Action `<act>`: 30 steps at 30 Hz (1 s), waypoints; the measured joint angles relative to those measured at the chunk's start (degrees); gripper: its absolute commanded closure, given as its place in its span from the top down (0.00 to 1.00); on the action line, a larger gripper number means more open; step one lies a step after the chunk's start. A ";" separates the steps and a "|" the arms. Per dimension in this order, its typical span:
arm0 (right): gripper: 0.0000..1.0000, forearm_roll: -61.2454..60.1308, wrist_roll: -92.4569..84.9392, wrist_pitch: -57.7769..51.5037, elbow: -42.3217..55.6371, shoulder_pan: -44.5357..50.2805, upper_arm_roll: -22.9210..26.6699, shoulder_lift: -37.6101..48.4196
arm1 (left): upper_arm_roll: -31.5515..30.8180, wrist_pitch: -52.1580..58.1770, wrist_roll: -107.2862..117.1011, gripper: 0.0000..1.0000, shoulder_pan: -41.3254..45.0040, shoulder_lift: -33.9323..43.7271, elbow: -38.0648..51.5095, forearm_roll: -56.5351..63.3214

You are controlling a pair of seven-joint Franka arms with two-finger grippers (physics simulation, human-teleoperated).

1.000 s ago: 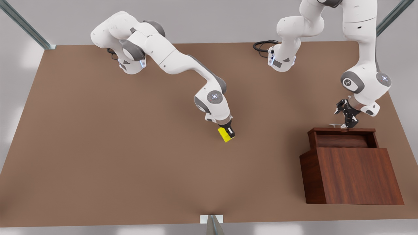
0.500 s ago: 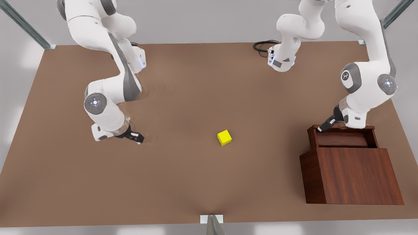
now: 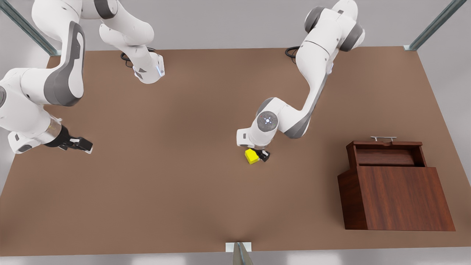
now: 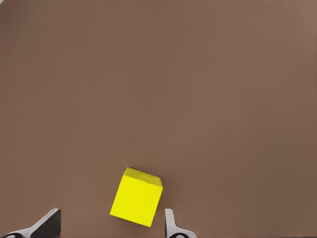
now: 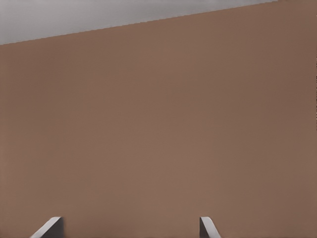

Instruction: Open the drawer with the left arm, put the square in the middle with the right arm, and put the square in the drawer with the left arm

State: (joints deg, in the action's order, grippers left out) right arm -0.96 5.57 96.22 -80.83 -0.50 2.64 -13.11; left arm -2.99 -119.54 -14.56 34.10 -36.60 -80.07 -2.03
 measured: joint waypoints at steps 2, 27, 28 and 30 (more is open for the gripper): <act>1.00 -1.63 -0.11 0.43 0.23 0.96 -0.17 -2.04 | 0.00 -1.39 -2.34 1.00 0.12 -1.72 -0.05 0.48; 1.00 -1.58 0.58 0.72 1.20 0.06 -0.09 -2.27 | 0.26 -17.57 -2.85 1.00 2.29 -8.11 -10.46 9.11; 1.00 -1.58 0.50 0.72 1.25 0.07 -0.09 -2.50 | 0.26 -17.62 -2.77 1.00 2.29 -8.27 -10.46 9.16; 1.00 -1.58 0.50 0.64 1.29 0.15 -0.09 -2.62 | 0.26 -17.57 -2.76 0.90 2.29 -8.32 -10.55 9.23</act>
State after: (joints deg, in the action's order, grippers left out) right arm -2.55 6.07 96.86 -79.54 -0.35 2.55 -15.74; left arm -2.72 -137.11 -17.32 36.39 -44.91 -90.62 7.20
